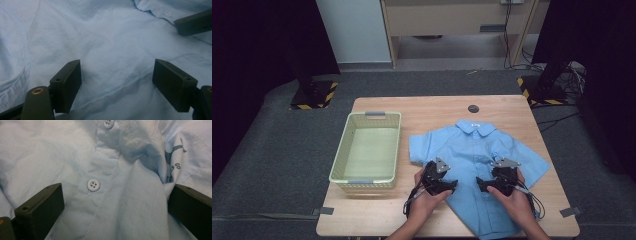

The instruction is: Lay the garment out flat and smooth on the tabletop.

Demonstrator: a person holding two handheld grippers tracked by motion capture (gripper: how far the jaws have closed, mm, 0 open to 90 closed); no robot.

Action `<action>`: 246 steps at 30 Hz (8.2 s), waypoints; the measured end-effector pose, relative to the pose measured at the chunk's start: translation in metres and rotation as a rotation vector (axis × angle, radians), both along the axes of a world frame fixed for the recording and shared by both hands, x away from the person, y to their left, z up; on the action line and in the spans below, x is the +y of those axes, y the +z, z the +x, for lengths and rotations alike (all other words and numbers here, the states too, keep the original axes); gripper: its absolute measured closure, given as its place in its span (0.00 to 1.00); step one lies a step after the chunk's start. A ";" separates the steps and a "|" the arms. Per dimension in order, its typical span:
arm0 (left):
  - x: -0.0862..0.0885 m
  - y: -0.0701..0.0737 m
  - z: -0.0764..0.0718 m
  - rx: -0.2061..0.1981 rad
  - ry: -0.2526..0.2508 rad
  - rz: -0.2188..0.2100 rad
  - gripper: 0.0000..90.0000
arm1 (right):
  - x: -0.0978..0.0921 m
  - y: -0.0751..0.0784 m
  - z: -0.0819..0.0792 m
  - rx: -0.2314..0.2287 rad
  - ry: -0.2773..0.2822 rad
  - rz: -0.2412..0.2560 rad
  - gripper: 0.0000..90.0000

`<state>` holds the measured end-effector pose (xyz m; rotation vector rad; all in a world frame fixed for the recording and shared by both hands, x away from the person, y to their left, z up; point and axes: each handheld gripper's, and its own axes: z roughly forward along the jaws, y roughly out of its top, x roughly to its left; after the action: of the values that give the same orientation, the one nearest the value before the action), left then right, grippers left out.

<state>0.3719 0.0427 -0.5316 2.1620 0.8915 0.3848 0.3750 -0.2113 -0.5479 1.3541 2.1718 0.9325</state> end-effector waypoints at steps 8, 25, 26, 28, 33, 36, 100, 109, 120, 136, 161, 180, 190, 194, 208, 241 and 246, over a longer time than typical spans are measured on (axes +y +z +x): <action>0.005 -0.004 -0.003 0.006 -0.013 0.023 0.24 | 0.019 0.001 0.033 0.001 -0.037 0.000 0.01; 0.007 -0.008 0.016 0.001 -0.039 0.040 0.24 | 0.006 0.028 0.018 0.003 0.104 0.021 0.09; 0.007 -0.008 0.018 -0.003 -0.037 0.038 0.24 | 0.003 0.032 0.015 -0.006 0.119 0.022 0.10; 0.008 -0.009 0.023 -0.008 -0.031 0.030 0.24 | -0.003 0.038 0.010 -0.012 0.129 0.030 0.15; 0.010 -0.009 0.028 -0.017 -0.025 0.024 0.24 | -0.016 0.037 0.002 -0.004 0.128 0.036 0.17; 0.010 -0.010 0.028 -0.019 -0.027 0.021 0.24 | -0.017 0.030 -0.001 0.011 0.130 0.030 0.17; -0.047 -0.002 0.027 -0.003 -0.111 0.057 0.68 | -0.082 0.014 -0.055 0.067 0.141 0.024 0.81; -0.041 -0.001 0.023 -0.015 -0.116 0.032 0.96 | -0.083 0.014 -0.054 0.069 0.141 0.034 0.81; 0.008 0.028 -0.008 -0.029 -0.130 -0.013 0.97 | -0.085 0.014 -0.054 0.066 0.131 0.037 0.79; 0.068 0.019 -0.037 0.010 -0.118 0.068 0.97 | -0.112 0.037 -0.074 0.024 0.049 0.011 0.83; 0.063 0.016 -0.042 0.002 -0.101 0.066 0.71 | -0.071 0.025 -0.070 0.082 0.164 0.112 0.91; 0.050 0.039 -0.054 -0.107 -0.084 -0.097 0.36 | -0.044 0.017 -0.077 0.043 0.239 -0.063 0.70; 0.044 0.033 -0.053 -0.091 -0.094 -0.062 0.30 | -0.060 0.018 -0.079 0.101 0.149 -0.049 0.51; 0.034 0.016 -0.053 -0.031 -0.127 -0.003 0.30 | -0.059 0.019 -0.079 0.113 0.154 -0.046 0.65; 0.032 -0.004 -0.047 0.026 -0.141 0.073 0.30 | -0.079 0.037 -0.085 0.106 0.171 -0.237 0.98; 0.058 -0.005 -0.038 0.015 -0.095 0.058 0.30 | -0.092 0.030 -0.026 -0.061 0.017 -0.038 0.53; 0.059 -0.006 -0.041 0.006 -0.090 0.048 0.30 | -0.081 0.021 0.004 -0.059 0.011 -0.045 0.48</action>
<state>0.3314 0.1020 -0.5379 2.2394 0.7923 0.3592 0.3786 -0.2926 -0.5269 1.2786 2.1454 0.9107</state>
